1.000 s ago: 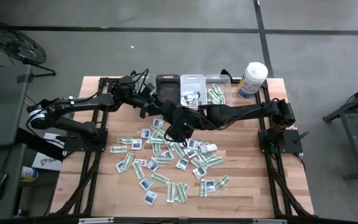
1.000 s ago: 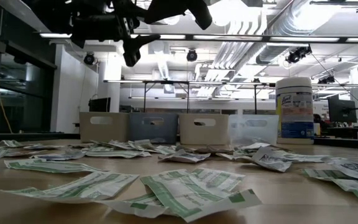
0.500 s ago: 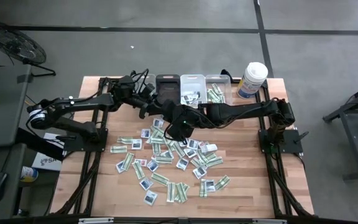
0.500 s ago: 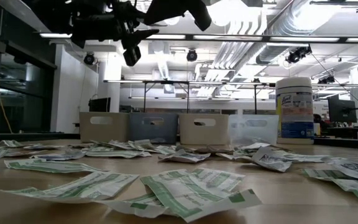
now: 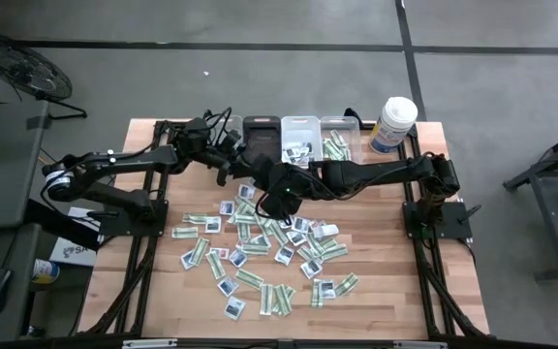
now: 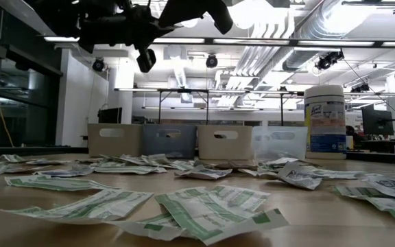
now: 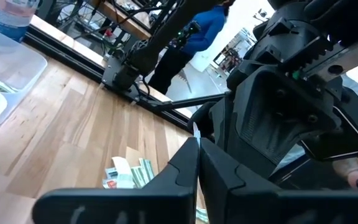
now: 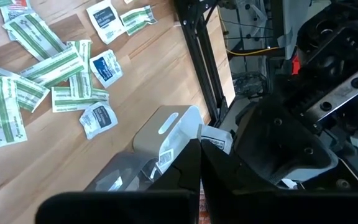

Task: Pick & Place First Aid Supplies
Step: Put the orange ointment pack into the gray bin

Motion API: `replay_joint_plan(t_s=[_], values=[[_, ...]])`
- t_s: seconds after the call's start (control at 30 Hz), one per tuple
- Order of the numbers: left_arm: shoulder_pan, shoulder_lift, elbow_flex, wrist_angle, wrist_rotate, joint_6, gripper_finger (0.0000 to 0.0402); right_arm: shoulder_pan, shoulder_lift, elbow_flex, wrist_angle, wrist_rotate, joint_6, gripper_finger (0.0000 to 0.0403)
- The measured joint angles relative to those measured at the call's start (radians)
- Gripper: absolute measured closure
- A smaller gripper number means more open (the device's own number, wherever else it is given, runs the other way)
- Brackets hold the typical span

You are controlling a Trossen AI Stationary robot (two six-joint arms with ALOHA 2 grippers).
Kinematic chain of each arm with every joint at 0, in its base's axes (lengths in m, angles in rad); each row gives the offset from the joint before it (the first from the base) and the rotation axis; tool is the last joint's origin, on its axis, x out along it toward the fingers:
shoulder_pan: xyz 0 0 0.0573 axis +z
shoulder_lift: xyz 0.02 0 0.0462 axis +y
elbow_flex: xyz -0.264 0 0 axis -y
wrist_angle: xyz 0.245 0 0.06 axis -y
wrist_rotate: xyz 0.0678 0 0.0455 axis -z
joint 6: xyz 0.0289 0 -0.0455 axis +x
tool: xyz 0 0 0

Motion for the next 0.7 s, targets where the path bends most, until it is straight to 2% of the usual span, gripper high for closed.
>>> replay_joint_plan(t_s=[0.33, 0.57, 0.7], values=[[0.000, 0.000, 0.000, 0.004, -0.006, 0.019, 0.0401, 0.000, 0.000, 0.000, -0.005, 0.030, 0.106, 0.0390], [0.001, 0.000, 0.000, 0.006, -0.008, 0.037, 0.0401, 0.001, 0.000, 0.000, -0.008, 0.015, 0.196, 0.0314], [0.027, 0.000, 0.000, 0.006, -0.024, 0.056, 0.0401, 0.002, 0.000, 0.000, -0.007, 0.095, 0.259, 0.0260]])
